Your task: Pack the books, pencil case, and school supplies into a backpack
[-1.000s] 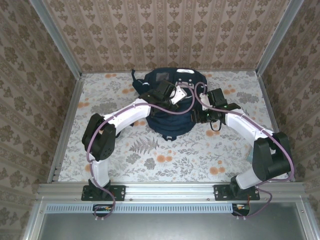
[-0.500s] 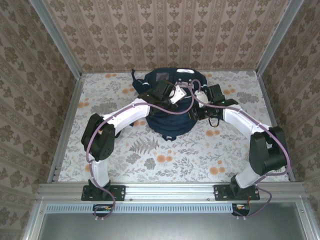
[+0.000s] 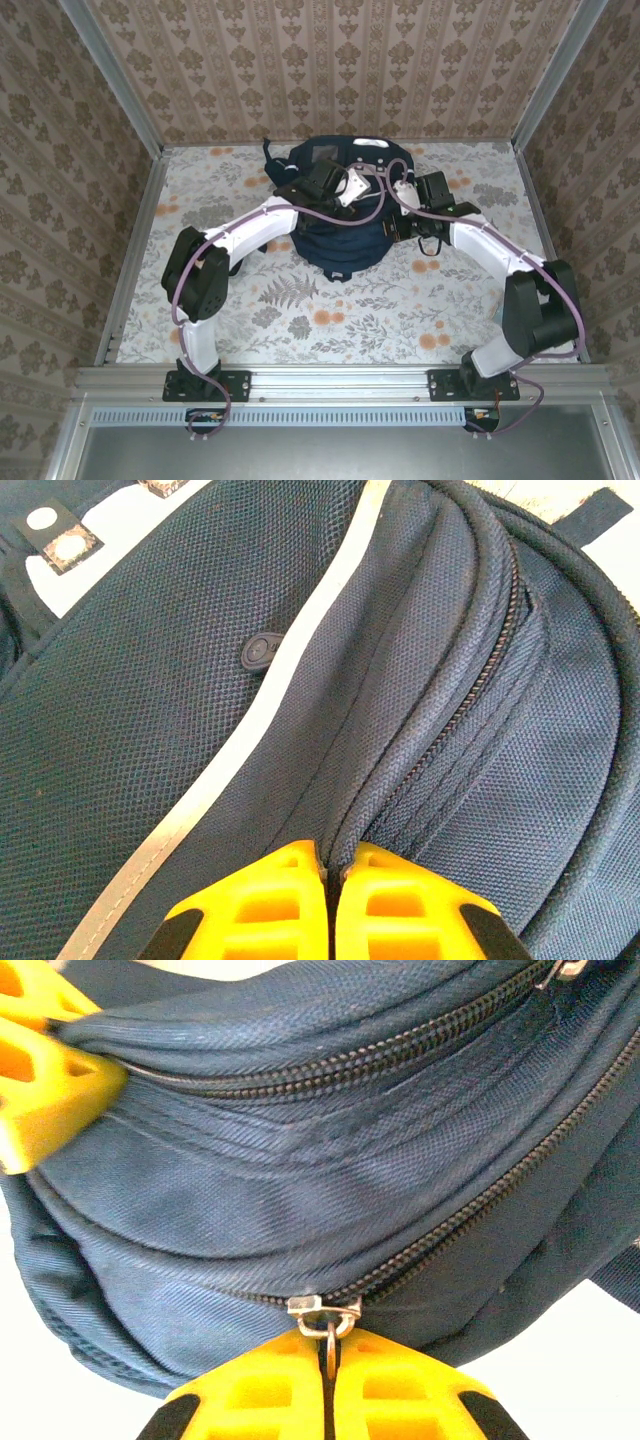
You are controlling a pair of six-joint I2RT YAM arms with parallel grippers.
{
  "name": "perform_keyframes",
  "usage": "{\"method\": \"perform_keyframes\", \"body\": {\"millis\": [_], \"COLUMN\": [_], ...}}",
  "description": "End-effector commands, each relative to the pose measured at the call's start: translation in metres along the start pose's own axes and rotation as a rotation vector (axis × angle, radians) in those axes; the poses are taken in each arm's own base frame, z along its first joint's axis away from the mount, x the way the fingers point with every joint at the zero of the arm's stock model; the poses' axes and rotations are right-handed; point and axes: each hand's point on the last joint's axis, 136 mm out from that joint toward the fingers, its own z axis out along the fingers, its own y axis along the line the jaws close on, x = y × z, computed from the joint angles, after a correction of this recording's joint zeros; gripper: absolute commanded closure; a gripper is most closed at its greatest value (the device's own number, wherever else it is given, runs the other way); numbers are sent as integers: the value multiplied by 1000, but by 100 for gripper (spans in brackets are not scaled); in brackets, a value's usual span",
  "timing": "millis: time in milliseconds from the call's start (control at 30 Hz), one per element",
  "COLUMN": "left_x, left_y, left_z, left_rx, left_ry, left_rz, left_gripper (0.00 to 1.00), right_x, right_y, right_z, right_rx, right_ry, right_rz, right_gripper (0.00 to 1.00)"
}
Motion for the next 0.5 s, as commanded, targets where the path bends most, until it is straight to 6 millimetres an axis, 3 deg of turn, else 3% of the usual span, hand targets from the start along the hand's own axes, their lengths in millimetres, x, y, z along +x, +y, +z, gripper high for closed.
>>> {"method": "perform_keyframes", "body": {"millis": [0,167,267,400,467], "left_x": [-46,-61,-67,-67,-63], "left_y": [2,-11,-11,-11,-10], "left_z": [-27,-21,-20,-21,-24], "left_rx": [44,145,155,167,182], "left_ry": [-157,-196,-208,-199,-172], "left_rz": [-132,-197,-211,-211,-207], "left_gripper": [100,100,100,100,89], "right_x": [1,6,9,3,-3], "right_y": [28,54,60,50,38], "right_z": [-12,-9,-7,-21,-28], "right_rx": [-94,-141,-144,-87,-57], "right_ry": [-49,-70,-60,-111,-127], "right_rz": [75,106,117,117,152], "right_gripper": [95,95,95,96,97]}}
